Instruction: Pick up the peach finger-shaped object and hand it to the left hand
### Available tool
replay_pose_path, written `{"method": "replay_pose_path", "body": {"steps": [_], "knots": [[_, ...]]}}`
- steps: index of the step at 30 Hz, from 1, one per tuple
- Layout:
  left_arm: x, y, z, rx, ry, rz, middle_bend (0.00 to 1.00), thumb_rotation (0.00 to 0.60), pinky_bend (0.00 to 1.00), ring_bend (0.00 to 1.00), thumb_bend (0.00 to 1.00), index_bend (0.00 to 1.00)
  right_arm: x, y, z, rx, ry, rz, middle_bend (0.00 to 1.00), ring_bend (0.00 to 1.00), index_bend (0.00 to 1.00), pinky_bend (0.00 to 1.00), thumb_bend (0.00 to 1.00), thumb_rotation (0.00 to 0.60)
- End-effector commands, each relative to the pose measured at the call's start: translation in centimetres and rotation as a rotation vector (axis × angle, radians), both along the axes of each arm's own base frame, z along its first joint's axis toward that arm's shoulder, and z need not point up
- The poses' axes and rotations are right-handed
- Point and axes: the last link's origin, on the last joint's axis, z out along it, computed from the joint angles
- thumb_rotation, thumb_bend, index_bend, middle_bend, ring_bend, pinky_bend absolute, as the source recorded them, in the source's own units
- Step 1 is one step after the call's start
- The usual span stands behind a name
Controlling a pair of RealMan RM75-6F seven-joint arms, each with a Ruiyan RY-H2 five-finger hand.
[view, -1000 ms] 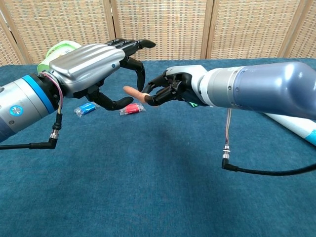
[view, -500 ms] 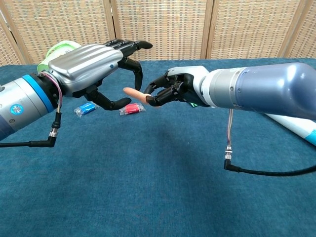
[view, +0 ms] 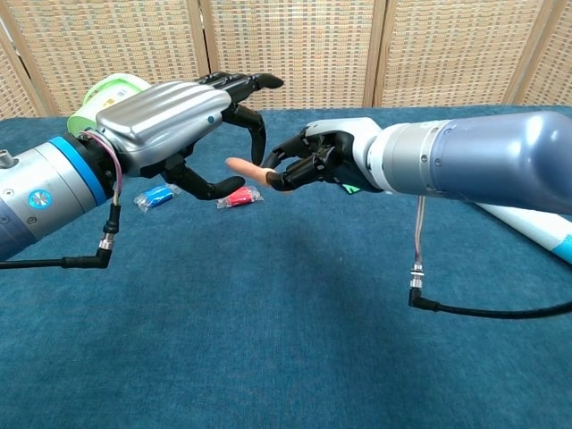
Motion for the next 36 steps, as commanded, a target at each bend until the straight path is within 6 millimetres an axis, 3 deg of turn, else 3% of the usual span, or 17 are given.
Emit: {"method": "replay_pose_path", "body": {"steps": [1,19,36], "knots": [[0.0,0.0,-0.1,0.005,0.008,-0.001,0.00,0.600,0.00,0.00,0.40,0.51,-0.1,0.0,0.1,-0.001,0.000,-0.002,0.10,0.00,0.71,0.00,0.69,0.600],[0.1,0.3,0.0,-0.006,-0.033,0.009,0.00,0.600,0.00,0.00,0.49,0.69,-1.0,-0.3,1.0,-0.018,0.017,0.003,0.11,0.00,0.72,0.00,0.69,0.600],[-2.3,1.2,3.2,0.042,-0.039,0.036,0.00,0.600,0.00,0.00,0.52,0.73,-4.5,-1.5,3.7,-0.089,0.062,-0.055,0.11,0.00,0.73,0.00,0.69,0.600]]}}
